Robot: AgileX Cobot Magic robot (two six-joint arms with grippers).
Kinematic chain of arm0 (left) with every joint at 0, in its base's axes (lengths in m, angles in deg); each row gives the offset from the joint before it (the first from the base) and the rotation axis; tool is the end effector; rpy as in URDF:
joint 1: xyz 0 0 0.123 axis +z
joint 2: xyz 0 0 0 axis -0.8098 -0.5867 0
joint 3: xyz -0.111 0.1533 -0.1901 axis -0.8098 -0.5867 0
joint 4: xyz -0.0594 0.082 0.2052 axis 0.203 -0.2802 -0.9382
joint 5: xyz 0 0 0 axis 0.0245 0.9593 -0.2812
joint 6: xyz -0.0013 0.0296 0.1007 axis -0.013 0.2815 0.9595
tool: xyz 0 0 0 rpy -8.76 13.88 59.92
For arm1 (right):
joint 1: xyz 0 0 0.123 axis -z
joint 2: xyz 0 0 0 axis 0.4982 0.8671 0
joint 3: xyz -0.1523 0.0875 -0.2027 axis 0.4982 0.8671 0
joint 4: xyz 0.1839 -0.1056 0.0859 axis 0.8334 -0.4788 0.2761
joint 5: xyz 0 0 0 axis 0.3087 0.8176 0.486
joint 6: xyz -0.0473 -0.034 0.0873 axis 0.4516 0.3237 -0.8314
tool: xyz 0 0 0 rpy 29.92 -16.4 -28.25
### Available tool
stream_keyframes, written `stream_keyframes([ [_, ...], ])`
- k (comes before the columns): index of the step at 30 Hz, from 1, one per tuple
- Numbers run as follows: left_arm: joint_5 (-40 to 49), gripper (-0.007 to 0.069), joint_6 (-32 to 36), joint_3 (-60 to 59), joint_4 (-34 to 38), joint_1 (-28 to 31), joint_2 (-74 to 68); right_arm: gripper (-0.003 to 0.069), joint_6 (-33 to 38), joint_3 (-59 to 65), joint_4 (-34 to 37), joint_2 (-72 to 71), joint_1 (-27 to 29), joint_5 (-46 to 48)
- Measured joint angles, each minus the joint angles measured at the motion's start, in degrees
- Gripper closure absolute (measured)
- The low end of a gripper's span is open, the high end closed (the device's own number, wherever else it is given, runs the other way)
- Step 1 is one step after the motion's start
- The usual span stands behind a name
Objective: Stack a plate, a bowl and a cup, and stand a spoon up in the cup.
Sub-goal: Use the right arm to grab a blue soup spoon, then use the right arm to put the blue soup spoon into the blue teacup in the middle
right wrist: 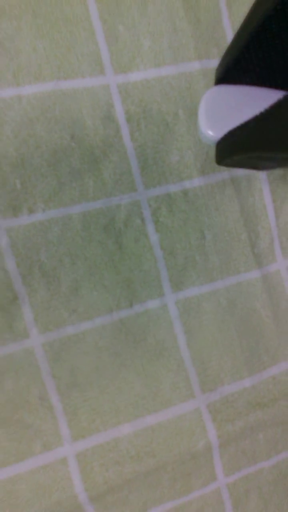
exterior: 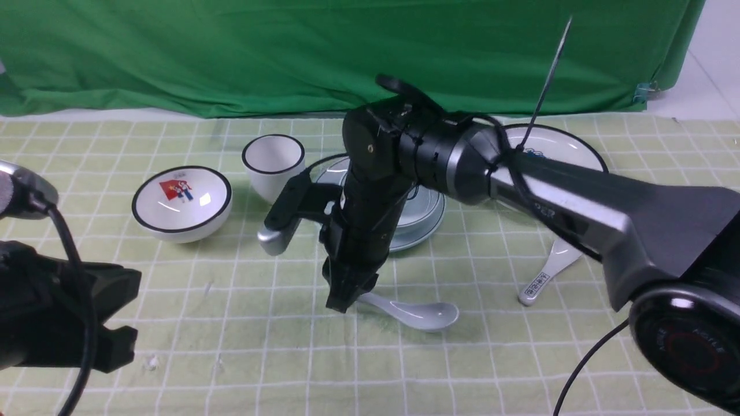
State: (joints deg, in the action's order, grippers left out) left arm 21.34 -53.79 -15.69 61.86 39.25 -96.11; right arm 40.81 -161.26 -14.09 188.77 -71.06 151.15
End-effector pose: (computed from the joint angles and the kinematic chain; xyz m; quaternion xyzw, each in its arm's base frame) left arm 0.1397 -0.0444 0.2912 0.1463 0.8689 -0.0827 0.4656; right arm 0.3317 0.3247 0.1780 -0.5955 0.7788 0.1357 0.1432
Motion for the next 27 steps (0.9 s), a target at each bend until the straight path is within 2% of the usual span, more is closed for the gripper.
stream_keyframes([
  [3,-0.7,0.0567,0.0,0.0,0.0,0.0,0.0,0.0471,-0.3,0.0,4.5,-6.2,2.9,-5.5],
  [7,-1.3,0.0564,0.0,0.0,0.0,0.0,0.0,0.0471,0.1,-0.5,11.0,-12.7,8.2,-19.7],
  [10,-1.6,0.0562,0.0,0.0,0.0,0.0,0.0,0.0471,0.8,0.0,16.3,-12.6,11.1,-31.7],
  [11,-1.6,0.0562,0.0,0.0,0.0,0.0,0.0,0.0471,0.8,0.0,16.6,-12.5,11.1,-31.7],
  [14,-2.0,0.0562,0.0,0.0,0.0,0.0,0.0,0.0471,0.9,0.8,19.7,-9.0,11.6,-45.3],
  [18,-2.1,0.0562,-0.1,0.0,0.0,0.0,0.0,0.0471,0.9,1.2,20.3,-5.8,11.5,-48.4],
  [27,-2.1,0.0562,-0.1,0.0,0.0,0.0,0.0,0.0468,0.9,1.2,20.4,-3.9,11.4,-46.3],
])
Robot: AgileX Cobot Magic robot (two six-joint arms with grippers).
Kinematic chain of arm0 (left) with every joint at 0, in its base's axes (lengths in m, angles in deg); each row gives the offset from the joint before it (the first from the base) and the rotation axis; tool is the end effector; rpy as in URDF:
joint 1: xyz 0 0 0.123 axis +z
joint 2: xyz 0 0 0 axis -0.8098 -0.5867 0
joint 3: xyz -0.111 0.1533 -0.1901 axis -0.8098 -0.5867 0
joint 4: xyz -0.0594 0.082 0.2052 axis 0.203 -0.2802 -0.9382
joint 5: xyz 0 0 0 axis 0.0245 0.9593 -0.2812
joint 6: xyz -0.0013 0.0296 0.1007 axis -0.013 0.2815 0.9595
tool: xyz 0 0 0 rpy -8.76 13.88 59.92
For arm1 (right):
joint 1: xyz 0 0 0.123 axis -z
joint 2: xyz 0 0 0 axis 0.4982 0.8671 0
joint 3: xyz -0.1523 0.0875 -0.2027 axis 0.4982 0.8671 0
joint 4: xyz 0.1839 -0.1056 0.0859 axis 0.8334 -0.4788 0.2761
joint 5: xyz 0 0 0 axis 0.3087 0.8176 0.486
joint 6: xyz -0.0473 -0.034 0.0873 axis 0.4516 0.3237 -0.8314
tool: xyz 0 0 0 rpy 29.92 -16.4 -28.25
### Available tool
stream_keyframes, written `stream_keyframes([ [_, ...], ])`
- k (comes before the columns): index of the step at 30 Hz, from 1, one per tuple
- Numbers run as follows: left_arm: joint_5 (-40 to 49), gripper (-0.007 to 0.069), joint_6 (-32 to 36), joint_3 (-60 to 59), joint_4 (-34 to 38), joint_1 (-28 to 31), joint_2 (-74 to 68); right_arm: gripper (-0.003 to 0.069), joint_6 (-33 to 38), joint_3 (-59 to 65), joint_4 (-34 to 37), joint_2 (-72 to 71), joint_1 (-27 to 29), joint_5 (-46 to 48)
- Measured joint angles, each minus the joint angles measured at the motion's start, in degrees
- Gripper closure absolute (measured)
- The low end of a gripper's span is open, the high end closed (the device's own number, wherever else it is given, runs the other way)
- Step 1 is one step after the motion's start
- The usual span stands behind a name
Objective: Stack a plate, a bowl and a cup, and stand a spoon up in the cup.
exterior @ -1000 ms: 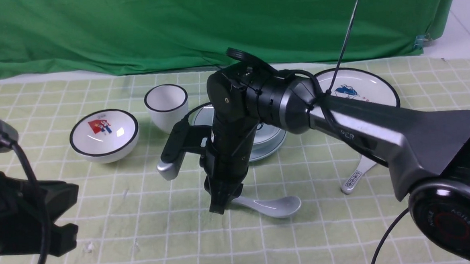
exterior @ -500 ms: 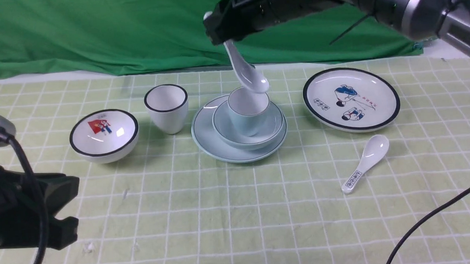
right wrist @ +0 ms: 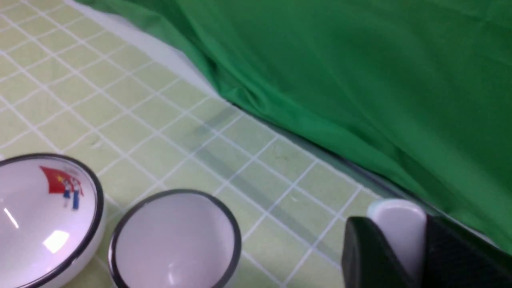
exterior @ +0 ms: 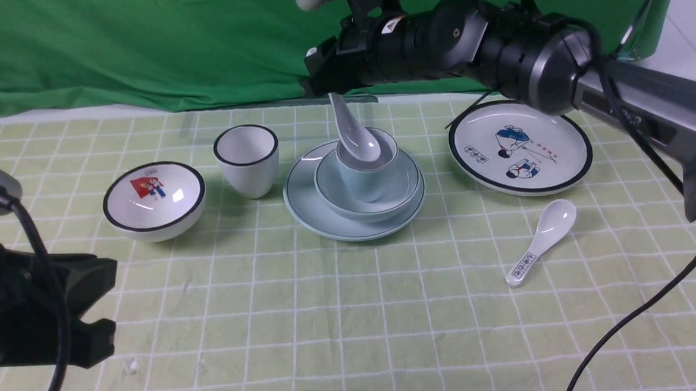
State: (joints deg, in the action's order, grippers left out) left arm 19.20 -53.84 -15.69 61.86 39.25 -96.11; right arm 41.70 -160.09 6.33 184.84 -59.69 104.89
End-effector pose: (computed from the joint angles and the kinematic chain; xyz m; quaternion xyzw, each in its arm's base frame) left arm 0.1418 -0.0446 0.2944 0.1431 0.8604 -0.0832 0.4819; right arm 0.4405 0.2717 0.2620 -0.2851 0.7725 0.1877 0.5355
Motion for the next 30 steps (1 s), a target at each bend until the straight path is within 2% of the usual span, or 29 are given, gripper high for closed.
stream_keyframes([
  [5,0.0,0.0562,0.0,0.0,0.0,0.0,0.0,0.0382,0.0,0.0,-0.1,-0.2,0.0,0.8],
  [9,0.0,0.0562,0.1,0.0,0.0,0.0,0.0,0.0375,0.0,0.0,-2.1,-2.5,0.1,3.7],
  [12,0.0,0.0562,0.1,0.0,-0.1,0.0,0.0,0.0411,-2.0,0.0,-7.0,-6.3,0.3,7.9],
  [16,-0.1,0.0562,0.1,0.0,-0.2,0.0,0.0,0.0475,-8.9,0.0,-21.5,-17.7,0.4,17.8],
  [17,-0.1,0.0562,0.1,0.0,-0.2,0.0,0.0,0.0477,-9.3,0.0,-23.0,-18.3,0.4,18.9],
  [18,-0.3,0.0562,0.1,0.0,-0.3,0.0,0.0,0.0499,-10.3,0.0,-27.9,-22.9,0.4,22.7],
  [19,-0.4,0.0562,0.1,0.0,-0.3,0.0,0.0,0.0502,-10.4,0.0,-27.9,-23.5,0.4,23.2],
  [20,-0.8,0.0562,0.1,0.0,-0.3,0.0,0.0,0.0536,-11.1,0.0,-33.4,-29.5,0.5,27.6],
  [22,-1.1,0.0562,0.1,0.0,-0.3,0.0,0.0,0.0576,-12.5,0.0,-38.0,-35.0,1.1,32.5],
  [26,-1.6,0.0559,0.1,0.0,-0.3,0.0,0.0,0.0648,-15.1,2.0,-43.3,-45.3,3.6,40.2],
  [30,-1.6,0.0555,0.1,0.0,-0.3,0.0,0.0,0.0648,-18.7,9.4,-44.4,-54.4,5.5,41.3],
])
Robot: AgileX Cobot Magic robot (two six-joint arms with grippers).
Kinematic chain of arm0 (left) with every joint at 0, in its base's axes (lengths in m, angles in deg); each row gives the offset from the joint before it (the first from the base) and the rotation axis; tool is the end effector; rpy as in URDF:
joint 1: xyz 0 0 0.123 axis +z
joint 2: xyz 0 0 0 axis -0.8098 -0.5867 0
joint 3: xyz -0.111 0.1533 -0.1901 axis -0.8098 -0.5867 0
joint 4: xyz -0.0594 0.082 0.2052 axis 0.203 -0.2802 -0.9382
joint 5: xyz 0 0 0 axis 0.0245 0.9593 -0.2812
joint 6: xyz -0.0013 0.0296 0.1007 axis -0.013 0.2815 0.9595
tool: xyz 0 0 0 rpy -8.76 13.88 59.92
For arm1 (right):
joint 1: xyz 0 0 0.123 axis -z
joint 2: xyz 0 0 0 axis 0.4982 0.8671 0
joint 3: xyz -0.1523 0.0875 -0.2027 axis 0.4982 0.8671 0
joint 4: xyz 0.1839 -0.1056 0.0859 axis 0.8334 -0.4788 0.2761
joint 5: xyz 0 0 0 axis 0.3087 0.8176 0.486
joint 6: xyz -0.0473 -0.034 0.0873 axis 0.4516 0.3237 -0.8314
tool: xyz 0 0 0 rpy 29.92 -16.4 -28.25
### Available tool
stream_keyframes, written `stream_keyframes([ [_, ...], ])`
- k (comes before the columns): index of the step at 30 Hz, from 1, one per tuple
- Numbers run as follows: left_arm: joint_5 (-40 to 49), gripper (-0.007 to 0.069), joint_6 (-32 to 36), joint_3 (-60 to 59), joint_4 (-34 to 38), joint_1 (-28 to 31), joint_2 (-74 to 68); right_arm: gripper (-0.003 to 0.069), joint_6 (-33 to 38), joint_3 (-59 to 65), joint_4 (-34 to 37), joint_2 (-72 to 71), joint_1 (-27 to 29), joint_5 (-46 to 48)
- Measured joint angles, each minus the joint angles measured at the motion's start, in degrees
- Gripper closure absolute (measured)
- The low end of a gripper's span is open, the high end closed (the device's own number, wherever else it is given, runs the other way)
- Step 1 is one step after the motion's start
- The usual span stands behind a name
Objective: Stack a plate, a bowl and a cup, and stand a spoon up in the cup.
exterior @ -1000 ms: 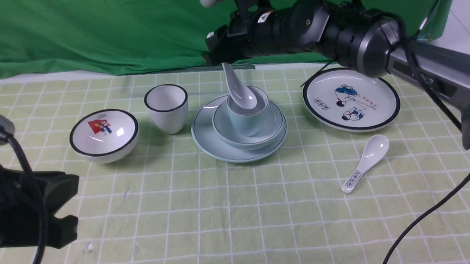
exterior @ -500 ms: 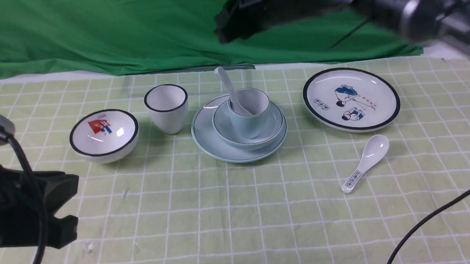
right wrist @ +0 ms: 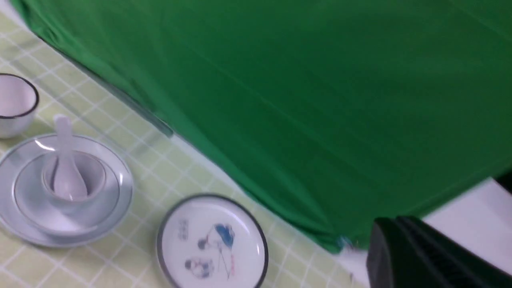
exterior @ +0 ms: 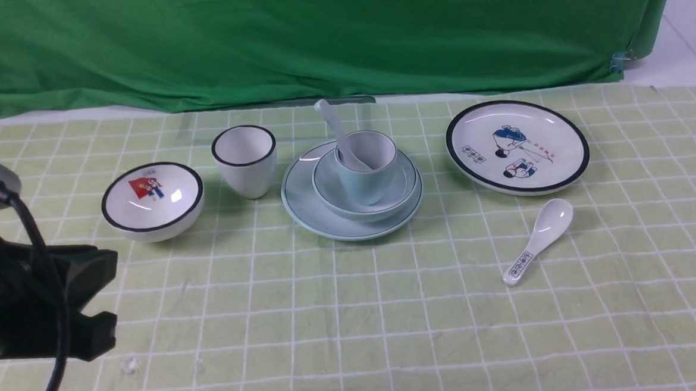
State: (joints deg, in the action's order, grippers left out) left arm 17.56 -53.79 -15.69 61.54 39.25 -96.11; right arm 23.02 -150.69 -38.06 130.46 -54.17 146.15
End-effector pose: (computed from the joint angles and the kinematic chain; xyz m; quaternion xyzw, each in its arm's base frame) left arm 0.1435 -0.0444 0.2969 0.1428 0.8535 -0.0809 0.4946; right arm 0.2116 0.0827 0.5061 -0.3171 0.7553 -0.0529 0.5712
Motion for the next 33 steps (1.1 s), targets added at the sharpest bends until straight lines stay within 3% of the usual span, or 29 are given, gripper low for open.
stream_keyframes([
  [5,0.0,0.0548,-0.1,0.0,0.0,0.0,0.0,0.0648,-2.5,15.2,0.1,-10.6,0.2,-5.0],
  [8,-0.1,0.0546,0.0,0.0,0.0,0.0,0.0,0.0648,-6.7,34.7,2.1,-23.0,0.2,-17.0],
  [9,-0.1,0.0546,0.0,0.0,0.0,0.0,0.0,0.0648,-6.8,35.8,2.4,-23.0,0.2,-17.8],
  [14,-0.1,0.054,0.0,0.0,0.0,0.0,0.0,0.0648,-9.1,63.9,12.4,-42.3,0.3,-38.7],
  [18,-0.1,0.0536,0.0,0.0,0.0,0.0,0.0,0.0641,-10.7,77.8,14.1,-51.8,0.3,-47.0],
  [33,-0.1,0.0524,0.0,0.0,-0.1,0.0,0.0,0.0608,-11.5,102.7,14.4,-58.1,0.4,-50.6],
])
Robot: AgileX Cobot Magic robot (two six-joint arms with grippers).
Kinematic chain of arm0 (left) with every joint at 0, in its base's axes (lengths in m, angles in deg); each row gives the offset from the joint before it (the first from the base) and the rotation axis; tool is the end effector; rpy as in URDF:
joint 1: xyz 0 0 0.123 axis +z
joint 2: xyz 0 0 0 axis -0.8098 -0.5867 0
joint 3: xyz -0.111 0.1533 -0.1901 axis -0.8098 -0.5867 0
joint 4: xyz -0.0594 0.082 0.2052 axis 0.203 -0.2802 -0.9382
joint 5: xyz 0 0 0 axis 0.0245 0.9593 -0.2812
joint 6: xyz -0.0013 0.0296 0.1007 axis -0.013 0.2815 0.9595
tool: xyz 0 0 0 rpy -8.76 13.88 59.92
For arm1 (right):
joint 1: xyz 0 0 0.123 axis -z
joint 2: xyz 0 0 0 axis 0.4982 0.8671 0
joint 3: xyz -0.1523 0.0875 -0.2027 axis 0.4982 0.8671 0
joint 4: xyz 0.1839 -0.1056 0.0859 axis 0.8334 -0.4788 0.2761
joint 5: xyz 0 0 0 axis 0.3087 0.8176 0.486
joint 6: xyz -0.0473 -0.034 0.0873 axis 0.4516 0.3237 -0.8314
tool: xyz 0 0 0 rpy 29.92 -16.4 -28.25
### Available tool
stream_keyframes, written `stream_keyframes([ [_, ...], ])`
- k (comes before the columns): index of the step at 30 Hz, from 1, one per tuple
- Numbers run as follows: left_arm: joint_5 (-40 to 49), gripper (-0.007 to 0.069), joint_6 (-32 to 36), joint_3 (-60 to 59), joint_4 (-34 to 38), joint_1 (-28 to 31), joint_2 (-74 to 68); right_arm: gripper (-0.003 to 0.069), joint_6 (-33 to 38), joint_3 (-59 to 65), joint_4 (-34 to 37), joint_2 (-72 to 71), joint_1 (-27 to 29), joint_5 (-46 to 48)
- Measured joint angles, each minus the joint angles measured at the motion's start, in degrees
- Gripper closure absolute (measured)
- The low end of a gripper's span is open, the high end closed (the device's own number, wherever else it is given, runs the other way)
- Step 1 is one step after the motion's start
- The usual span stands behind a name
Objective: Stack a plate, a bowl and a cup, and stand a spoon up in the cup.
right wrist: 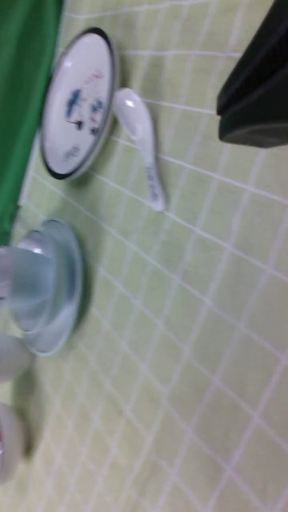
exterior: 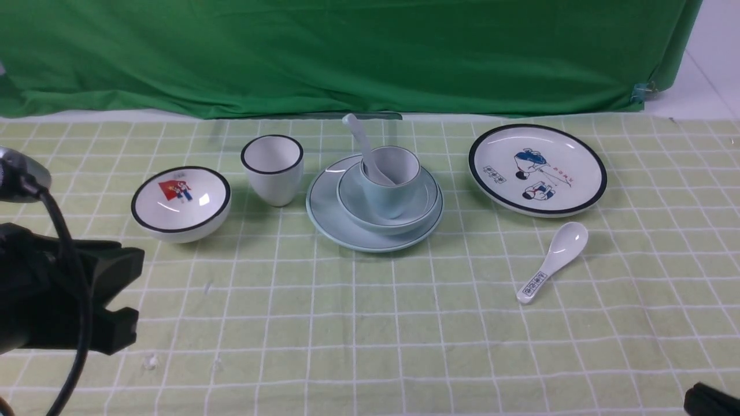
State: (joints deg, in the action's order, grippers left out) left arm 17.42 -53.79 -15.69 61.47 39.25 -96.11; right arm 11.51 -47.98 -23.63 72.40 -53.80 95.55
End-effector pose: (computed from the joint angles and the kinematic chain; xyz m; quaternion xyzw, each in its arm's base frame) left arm 0.1436 -0.0443 0.2972 0.1429 0.8529 -0.0804 0.4957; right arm 0.0761 0.0353 0.1935 -0.1894 0.7669 0.1148 0.6023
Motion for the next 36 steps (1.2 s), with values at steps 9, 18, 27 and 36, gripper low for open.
stream_keyframes([
  [9,0.0,0.0513,0.0,0.0,0.0,0.0,0.0,0.0583,-1.3,2.1,0.1,-6.4,4.9,3.6],
  [18,0.0,0.0504,0.0,0.0,0.0,0.0,0.0,0.0565,-1.0,2.1,0.0,-14.9,18.9,6.2],
  [27,-0.5,0.0492,0.0,0.0,0.0,0.0,0.0,0.0558,-1.0,2.1,0.0,-15.0,18.9,6.5],
  [36,-0.5,0.0485,0.0,0.0,0.0,0.0,0.0,0.0648,-3.2,2.1,-1.2,-15.1,18.4,6.5],
])
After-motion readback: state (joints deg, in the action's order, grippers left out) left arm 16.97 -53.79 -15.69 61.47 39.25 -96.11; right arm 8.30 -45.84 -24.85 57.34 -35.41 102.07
